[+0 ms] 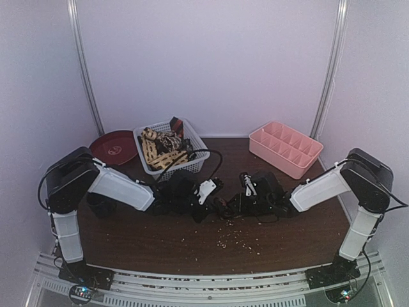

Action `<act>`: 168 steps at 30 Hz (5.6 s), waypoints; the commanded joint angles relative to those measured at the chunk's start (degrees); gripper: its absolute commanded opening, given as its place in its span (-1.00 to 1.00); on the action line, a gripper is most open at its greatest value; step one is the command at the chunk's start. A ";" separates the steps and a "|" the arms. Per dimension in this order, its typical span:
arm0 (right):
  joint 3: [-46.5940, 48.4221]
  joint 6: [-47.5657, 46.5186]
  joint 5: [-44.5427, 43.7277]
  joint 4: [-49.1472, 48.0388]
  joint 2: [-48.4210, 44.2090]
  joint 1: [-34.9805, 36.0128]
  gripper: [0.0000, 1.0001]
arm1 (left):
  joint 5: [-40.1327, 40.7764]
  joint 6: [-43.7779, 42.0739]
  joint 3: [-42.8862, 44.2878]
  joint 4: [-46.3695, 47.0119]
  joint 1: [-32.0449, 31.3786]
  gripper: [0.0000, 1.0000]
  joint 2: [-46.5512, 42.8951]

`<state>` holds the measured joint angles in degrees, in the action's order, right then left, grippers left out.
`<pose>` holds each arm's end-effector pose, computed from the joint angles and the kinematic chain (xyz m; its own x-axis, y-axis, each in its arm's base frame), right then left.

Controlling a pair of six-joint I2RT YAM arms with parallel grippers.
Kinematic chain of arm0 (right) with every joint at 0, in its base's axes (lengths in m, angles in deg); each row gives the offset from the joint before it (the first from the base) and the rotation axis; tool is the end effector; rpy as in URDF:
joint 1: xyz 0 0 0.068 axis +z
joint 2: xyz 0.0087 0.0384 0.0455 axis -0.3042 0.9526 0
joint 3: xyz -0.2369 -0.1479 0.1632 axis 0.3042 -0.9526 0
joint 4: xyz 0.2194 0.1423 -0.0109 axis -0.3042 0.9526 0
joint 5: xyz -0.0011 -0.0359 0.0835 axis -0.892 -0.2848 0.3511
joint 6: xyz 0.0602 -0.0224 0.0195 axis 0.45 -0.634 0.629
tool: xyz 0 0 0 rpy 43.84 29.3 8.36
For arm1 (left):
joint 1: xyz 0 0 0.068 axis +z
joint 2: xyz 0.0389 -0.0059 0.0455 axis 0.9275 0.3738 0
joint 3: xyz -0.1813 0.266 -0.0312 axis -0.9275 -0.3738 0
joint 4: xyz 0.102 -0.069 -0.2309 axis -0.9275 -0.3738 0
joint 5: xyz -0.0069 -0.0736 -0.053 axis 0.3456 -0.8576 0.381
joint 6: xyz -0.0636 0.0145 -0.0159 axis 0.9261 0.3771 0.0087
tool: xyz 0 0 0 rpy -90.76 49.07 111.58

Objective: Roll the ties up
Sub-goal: Roll the tie at the center of the board.

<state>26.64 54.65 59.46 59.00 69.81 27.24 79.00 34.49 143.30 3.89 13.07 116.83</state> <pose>0.2489 0.2639 0.1750 -0.8307 0.1053 -0.5467 -0.3407 0.6805 0.6487 0.2385 -0.3572 0.1704 -0.4648 0.4304 -0.7737 0.8328 0.5092 -0.2171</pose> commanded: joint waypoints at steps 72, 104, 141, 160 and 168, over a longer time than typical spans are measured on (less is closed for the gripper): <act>-4.61 -4.11 -6.68 2.96 -11.35 -1.13 -0.09 | -1.36 -3.16 17.93 -7.98 -1.53 -0.49 9.86; -10.99 -0.06 6.68 -7.39 -5.15 -10.81 -0.46 | -9.35 -24.51 32.94 -17.91 -1.09 0.84 16.86; -20.30 6.29 13.04 -20.08 -4.17 -10.85 -0.43 | -15.62 -23.82 31.18 -22.63 -2.28 0.35 18.41; -21.74 5.86 12.87 -19.41 -4.47 -10.85 -0.48 | -2.77 -18.85 22.09 -16.63 -2.64 0.43 9.10; -22.36 6.03 12.19 -19.08 -5.44 -10.85 -0.49 | 2.05 -8.93 14.09 -13.64 -1.10 0.18 3.37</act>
<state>6.09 61.64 72.66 34.90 65.35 16.53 77.30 18.76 161.90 -14.84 10.82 123.43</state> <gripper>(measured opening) 0.258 0.622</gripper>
